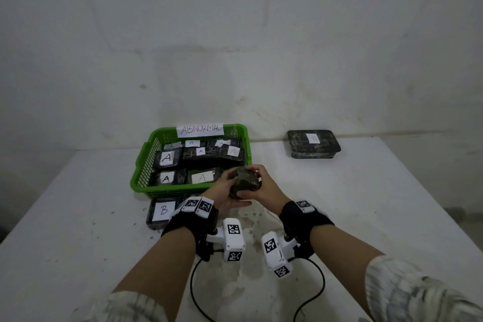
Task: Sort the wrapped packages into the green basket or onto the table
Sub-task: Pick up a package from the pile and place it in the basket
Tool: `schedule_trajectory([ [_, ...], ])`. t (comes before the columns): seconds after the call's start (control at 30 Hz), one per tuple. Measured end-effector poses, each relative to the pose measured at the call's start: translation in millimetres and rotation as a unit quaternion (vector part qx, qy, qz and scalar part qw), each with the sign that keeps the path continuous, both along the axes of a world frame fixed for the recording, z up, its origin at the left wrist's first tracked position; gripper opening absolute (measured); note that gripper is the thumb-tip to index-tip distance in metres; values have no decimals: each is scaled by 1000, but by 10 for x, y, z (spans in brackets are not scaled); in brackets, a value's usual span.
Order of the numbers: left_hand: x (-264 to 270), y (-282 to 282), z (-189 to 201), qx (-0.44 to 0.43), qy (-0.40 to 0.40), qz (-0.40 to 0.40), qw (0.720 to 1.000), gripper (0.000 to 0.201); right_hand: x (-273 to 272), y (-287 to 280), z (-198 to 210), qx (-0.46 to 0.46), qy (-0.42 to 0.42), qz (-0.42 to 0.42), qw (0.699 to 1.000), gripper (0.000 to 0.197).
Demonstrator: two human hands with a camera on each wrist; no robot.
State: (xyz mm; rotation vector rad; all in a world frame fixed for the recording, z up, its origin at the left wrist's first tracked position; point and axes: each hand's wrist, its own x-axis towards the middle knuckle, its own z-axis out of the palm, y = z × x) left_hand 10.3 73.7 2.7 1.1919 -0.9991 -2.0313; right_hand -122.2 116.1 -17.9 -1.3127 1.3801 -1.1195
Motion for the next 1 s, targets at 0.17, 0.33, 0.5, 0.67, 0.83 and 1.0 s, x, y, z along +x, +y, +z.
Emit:
schedule_trajectory([
  [0.17,46,-93,-57,-85,61,45,994,66,-68,27,22,52,-38,42,997,96],
  [0.33,28,-74,1,-129,41,-17,991,54,-80,-15,-6,62,3,-19,998,56],
  [0.5,-11,-29,67,-76,5,-60,995,14,-113,-21,-68,-9,50,-41,998,49],
  [0.67,-73,-77,2,-110,-24,-20,993,17,-90,-21,-79,-26,66,-30,997,48],
  [0.83,-22,-86,-26,-108,-43,-15,993,15,-66,-32,-44,-2,55,-28,998,55],
  [1.0,34,-92,-51,-124,-77,-15,989,17,-4,-78,-59,-3,76,-20,997,65],
])
